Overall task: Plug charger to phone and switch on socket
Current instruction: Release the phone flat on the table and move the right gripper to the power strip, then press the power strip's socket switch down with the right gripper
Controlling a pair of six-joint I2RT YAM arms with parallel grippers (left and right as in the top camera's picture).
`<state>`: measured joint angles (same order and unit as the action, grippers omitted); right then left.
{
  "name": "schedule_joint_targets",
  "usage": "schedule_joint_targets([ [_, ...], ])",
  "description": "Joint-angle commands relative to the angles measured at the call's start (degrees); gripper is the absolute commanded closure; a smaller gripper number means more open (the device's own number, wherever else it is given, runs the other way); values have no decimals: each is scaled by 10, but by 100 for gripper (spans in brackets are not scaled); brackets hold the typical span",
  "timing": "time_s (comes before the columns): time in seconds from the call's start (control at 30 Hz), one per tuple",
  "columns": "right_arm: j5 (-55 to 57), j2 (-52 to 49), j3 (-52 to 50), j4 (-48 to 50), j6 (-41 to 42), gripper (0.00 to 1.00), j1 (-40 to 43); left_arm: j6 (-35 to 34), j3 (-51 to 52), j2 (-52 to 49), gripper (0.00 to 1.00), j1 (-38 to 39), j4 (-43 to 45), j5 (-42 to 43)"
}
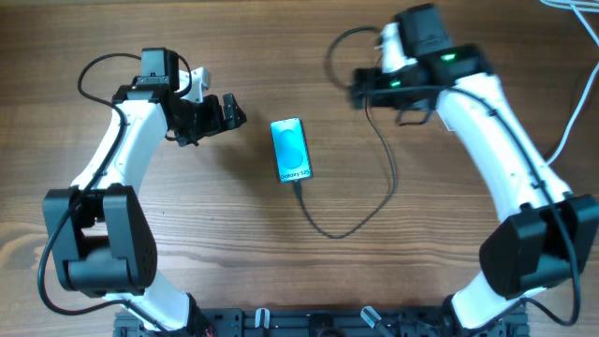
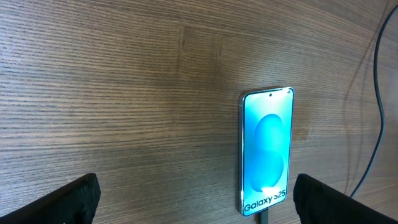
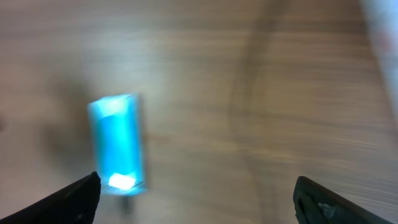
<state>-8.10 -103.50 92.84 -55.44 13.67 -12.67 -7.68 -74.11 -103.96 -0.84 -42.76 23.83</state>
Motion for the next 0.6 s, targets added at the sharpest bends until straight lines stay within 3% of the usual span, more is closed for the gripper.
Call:
schedule_joint_targets([
  [0.0,111,-10,5,0,-26,0,78,-3,0,6,0,-3,2,1],
  [0.23,133,-74,5,73,-68,0,194,-3,0,6,0,-3,2,1],
  [0.57,133,-201,5,210,-125,0,236,-3,0,6,0,-3,2,1],
])
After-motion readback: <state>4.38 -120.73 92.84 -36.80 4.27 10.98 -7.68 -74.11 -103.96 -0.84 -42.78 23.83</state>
